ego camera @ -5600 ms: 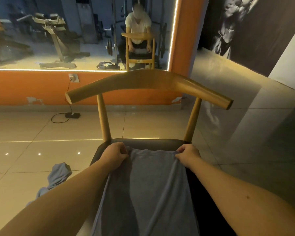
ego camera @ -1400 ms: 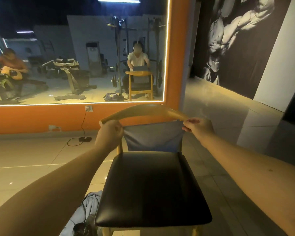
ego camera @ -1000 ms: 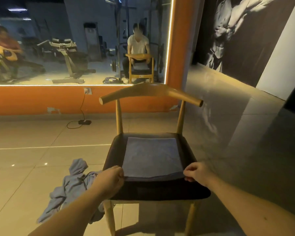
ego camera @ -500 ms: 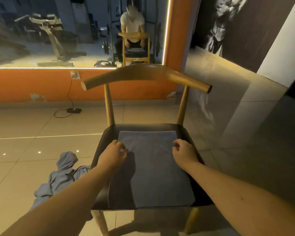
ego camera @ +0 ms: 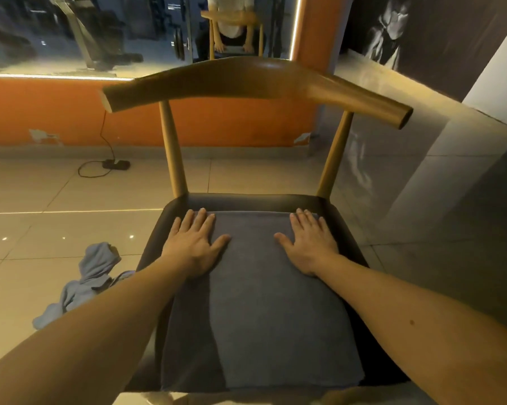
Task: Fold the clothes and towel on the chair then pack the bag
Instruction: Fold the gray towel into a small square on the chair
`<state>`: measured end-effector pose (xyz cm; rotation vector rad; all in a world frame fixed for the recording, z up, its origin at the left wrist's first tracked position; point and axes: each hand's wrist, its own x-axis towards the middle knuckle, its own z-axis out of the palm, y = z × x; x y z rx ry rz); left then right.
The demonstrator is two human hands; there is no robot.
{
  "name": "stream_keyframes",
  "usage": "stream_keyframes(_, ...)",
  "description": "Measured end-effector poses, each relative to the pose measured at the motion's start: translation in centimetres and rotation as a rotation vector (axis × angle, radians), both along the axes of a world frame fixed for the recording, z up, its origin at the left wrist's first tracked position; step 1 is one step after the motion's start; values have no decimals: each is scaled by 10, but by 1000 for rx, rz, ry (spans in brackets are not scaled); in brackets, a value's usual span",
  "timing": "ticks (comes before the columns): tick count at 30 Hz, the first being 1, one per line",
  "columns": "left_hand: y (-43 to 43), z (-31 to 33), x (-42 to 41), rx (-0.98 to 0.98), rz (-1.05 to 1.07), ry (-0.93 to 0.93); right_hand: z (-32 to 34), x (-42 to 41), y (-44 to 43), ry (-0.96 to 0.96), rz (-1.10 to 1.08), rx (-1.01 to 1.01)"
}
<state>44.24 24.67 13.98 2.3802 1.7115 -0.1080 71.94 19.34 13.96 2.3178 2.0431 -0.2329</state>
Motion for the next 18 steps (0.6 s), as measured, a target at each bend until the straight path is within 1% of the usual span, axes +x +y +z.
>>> stream_keyframes(3,0,-2,0,19,5,13,0,-1,0,-21,4,-3)
stream_keyframes(5,-2,3,0,2,7,26,7,-2,-2,-1,13,-23)
stream_keyframes(7,-6,12,1,18,41,-1,13,-2,-8,54,6,52)
stream_keyframes(8,-14,18,1,54,55,-45,16,-3,-16,109,-1,132)
stream_keyframes(10,-45,34,-3,126,17,-211,25,-10,-47,273,22,277)
stream_keyframes(12,-92,45,-13,128,-100,-395,33,-17,-95,446,92,339)
stream_keyframes(13,-119,48,-21,101,-171,-433,35,-19,-123,490,140,347)
stream_keyframes(14,-145,49,-30,78,-245,-426,36,-20,-150,494,196,357)
stream_keyframes(15,-168,45,-39,70,-313,-377,33,-19,-175,469,250,365)
stream_keyframes(16,-185,37,-49,78,-372,-304,28,-18,-196,425,305,372)
stream_keyframes(18,-205,17,-64,158,-468,-150,11,-12,-228,307,422,364)
